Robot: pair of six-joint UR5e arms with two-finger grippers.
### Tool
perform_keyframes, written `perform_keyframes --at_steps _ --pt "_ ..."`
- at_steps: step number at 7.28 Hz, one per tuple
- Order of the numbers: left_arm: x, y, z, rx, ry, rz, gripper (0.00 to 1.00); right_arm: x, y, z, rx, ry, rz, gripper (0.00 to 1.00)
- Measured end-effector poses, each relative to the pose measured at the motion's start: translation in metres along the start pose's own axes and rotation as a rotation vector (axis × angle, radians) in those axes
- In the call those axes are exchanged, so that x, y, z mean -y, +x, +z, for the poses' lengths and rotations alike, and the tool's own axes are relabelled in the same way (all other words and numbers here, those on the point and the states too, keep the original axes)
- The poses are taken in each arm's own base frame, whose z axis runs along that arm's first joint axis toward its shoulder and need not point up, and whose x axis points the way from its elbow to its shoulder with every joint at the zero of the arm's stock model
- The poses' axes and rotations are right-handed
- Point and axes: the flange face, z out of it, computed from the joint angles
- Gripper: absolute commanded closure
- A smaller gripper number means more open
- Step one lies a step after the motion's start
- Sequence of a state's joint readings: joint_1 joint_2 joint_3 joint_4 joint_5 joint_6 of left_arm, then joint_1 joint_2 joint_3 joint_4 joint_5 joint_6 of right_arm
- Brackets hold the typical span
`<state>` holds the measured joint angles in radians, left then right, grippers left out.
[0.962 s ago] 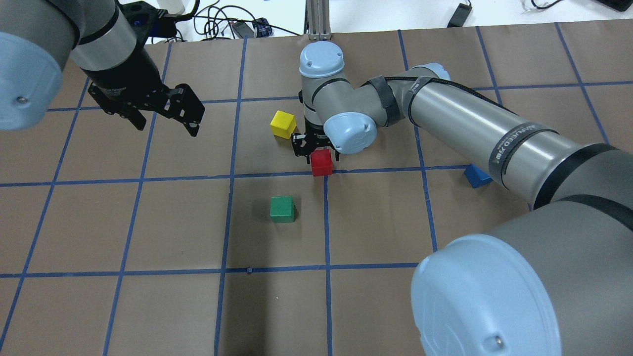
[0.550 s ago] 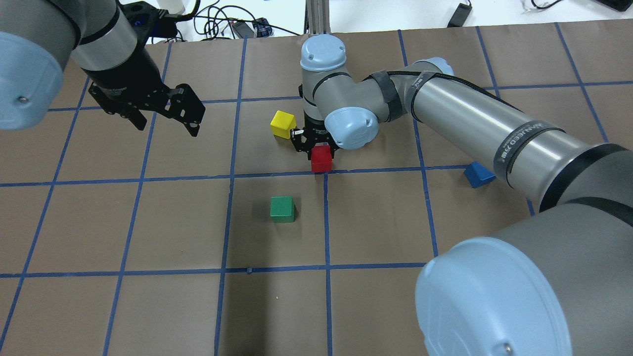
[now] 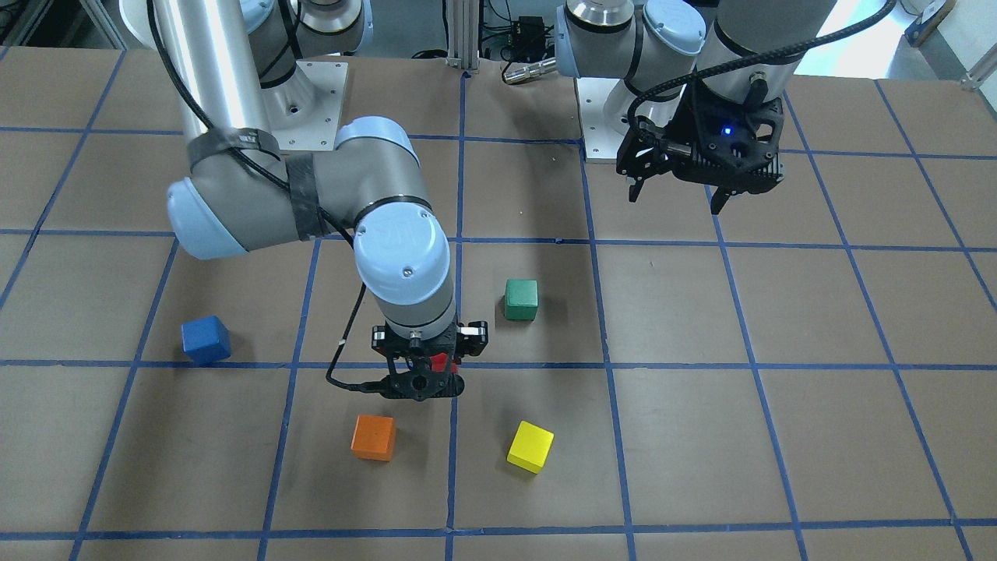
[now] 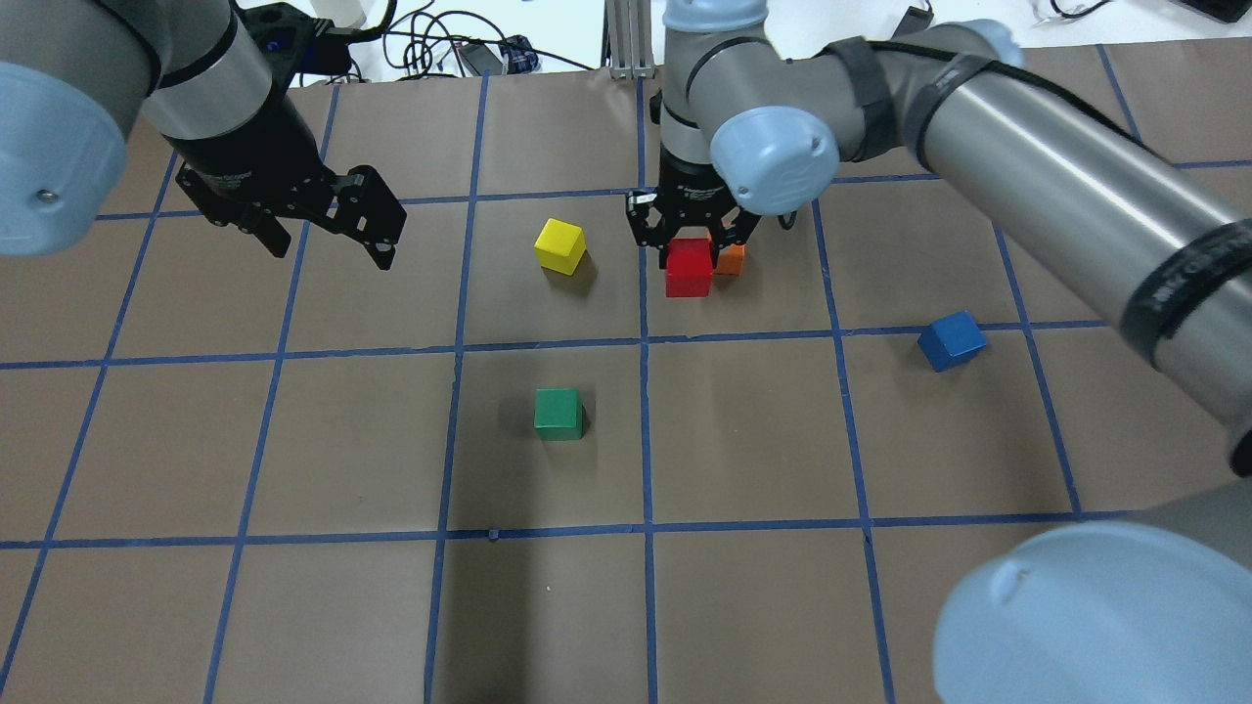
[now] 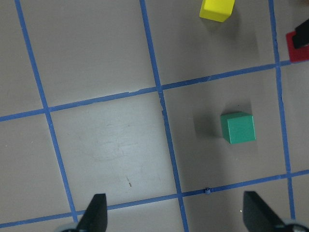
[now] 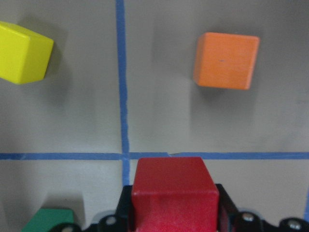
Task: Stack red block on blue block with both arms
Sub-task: 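Carry the red cube with the right gripper over the blue cube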
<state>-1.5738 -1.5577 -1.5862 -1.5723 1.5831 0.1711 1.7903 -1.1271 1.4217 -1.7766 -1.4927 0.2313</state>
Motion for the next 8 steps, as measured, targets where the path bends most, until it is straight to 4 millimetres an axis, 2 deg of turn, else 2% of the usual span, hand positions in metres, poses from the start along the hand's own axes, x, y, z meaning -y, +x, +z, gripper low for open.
perform_keyframes --at_steps 2,3,4,6,7,8 --pt "0.0 0.0 0.0 0.0 0.0 0.0 0.0 -0.013 0.071 -0.052 0.002 -0.035 -0.036 1.0" --pt "0.0 0.0 0.0 0.0 0.0 0.0 0.0 -0.022 0.106 -0.065 -0.003 -0.053 -0.082 1.0" --pt "0.0 0.0 0.0 0.0 0.0 0.0 0.0 -0.032 0.139 -0.068 -0.012 -0.067 -0.135 1.0" --pt "0.001 0.0 0.0 0.0 0.0 -0.001 0.0 -0.039 0.204 -0.049 -0.012 -0.069 -0.221 1.0" --pt "0.001 0.0 0.0 0.0 -0.001 -0.001 0.0 -0.04 0.228 -0.034 -0.011 -0.051 -0.251 1.0" --pt "0.001 0.0 0.001 0.0 -0.001 -0.001 0.0 -0.039 0.241 -0.018 -0.018 -0.02 -0.279 1.0"
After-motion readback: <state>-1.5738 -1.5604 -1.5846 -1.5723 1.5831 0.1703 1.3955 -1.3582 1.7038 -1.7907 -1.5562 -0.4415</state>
